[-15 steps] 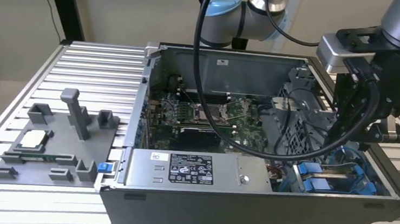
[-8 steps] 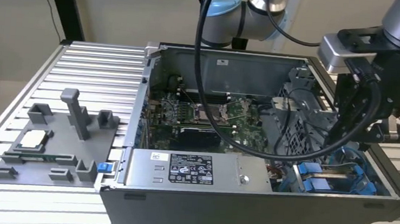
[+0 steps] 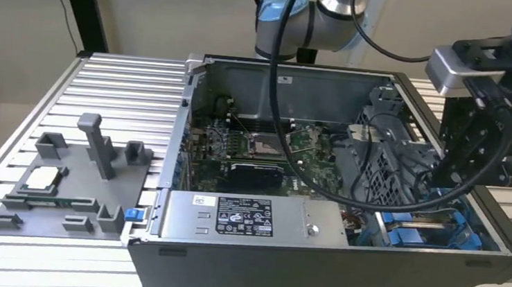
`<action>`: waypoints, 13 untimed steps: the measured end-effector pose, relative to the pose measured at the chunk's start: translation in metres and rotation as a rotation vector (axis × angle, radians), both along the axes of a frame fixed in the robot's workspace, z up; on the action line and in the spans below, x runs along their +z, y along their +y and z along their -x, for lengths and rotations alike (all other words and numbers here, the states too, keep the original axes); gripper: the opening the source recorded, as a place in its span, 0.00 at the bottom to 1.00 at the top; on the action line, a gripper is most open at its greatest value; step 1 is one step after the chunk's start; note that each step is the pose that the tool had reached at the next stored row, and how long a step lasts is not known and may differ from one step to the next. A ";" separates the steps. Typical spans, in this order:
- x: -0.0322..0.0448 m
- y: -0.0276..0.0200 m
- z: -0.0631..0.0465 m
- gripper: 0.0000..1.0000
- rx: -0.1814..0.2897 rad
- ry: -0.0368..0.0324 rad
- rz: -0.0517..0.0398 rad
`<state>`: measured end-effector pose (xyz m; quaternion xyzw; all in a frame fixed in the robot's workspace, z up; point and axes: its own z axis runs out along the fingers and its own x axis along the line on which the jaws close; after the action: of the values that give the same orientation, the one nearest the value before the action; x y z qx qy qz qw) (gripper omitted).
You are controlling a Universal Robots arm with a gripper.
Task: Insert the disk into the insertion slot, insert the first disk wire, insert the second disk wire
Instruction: 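Insert the first disk wire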
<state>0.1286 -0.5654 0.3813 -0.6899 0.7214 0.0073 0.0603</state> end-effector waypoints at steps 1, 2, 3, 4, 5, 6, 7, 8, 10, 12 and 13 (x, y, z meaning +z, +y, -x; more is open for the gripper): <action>-0.0002 -0.0007 -0.002 0.00 0.000 0.0038 -0.0001; -0.0003 -0.0014 -0.004 0.00 0.001 0.0081 0.0000; -0.0004 -0.0022 -0.005 0.00 0.001 0.0129 0.0000; -0.0007 -0.0030 -0.007 0.00 0.001 0.0197 -0.0001; -0.0010 -0.0039 -0.008 0.00 0.002 0.0260 0.0001; -0.0016 -0.0048 -0.009 0.00 0.002 0.0313 0.0000; -0.0025 -0.0056 -0.009 0.00 0.002 0.0355 -0.0001; -0.0036 -0.0063 -0.010 0.00 0.003 0.0389 -0.0001; -0.0066 -0.0079 -0.011 0.00 0.003 0.0430 -0.0003; -0.0099 -0.0094 -0.011 0.00 0.004 0.0459 0.0000; -0.0117 -0.0101 -0.011 0.00 0.004 0.0469 0.0000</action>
<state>0.1400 -0.5754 0.3696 -0.6909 0.7212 0.0236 0.0434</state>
